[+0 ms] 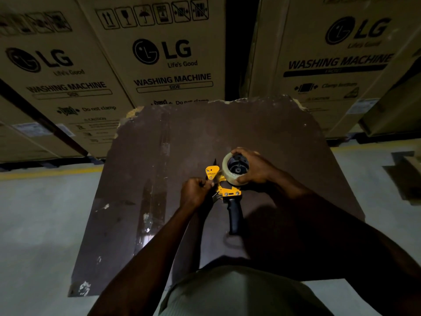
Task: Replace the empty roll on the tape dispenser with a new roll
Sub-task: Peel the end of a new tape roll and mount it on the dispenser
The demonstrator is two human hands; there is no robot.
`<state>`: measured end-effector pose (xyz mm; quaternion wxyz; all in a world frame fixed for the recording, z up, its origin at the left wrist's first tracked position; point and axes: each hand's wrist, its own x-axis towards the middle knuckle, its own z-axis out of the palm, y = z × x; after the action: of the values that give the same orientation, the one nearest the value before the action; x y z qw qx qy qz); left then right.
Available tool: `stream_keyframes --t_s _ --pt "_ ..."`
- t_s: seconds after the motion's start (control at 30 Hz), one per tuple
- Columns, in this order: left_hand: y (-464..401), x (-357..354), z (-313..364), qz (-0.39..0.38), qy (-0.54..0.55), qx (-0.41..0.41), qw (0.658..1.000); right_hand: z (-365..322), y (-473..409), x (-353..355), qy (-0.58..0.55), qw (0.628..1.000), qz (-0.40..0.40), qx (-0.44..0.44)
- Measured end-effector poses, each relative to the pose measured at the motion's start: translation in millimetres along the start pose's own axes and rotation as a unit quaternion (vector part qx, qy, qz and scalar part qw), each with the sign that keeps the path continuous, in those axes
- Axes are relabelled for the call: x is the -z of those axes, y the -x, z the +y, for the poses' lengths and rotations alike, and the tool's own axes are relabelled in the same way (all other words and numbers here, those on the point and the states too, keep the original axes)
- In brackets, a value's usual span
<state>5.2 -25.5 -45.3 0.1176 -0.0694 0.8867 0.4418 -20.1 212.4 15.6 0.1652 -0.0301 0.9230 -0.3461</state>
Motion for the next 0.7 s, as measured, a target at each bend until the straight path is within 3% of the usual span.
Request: stream_keyframes --t_s 0.17,0.37,0.47,0.53,0.7 --pt "-2.3 5.0 1.3 -0.004 -0.018 0.008 1.000 -4.5 -1.8 -0.8 0.034 0.999 0.001 0.002" --pt "-15.2 15.7 38.3 0.100 0.017 -0.012 0.995 -3.1 -4.6 -1.6 0.077 0.997 -0.010 0.019" --pt "-35.2 7.0 48.8 0.007 -0.027 -0.045 0.999 -0.2 -7.5 -2.8 0.077 0.997 -0.016 0.016" --pt "-42.6 2.4 52.3 -0.073 -0.029 -0.020 0.997 3.1 -10.7 -4.7 0.079 0.997 -0.022 0.012" --pt "-46.5 -2.4 47.1 -0.152 0.111 0.001 0.982 16.7 -12.3 -1.8 -0.039 0.999 -0.027 0.010"
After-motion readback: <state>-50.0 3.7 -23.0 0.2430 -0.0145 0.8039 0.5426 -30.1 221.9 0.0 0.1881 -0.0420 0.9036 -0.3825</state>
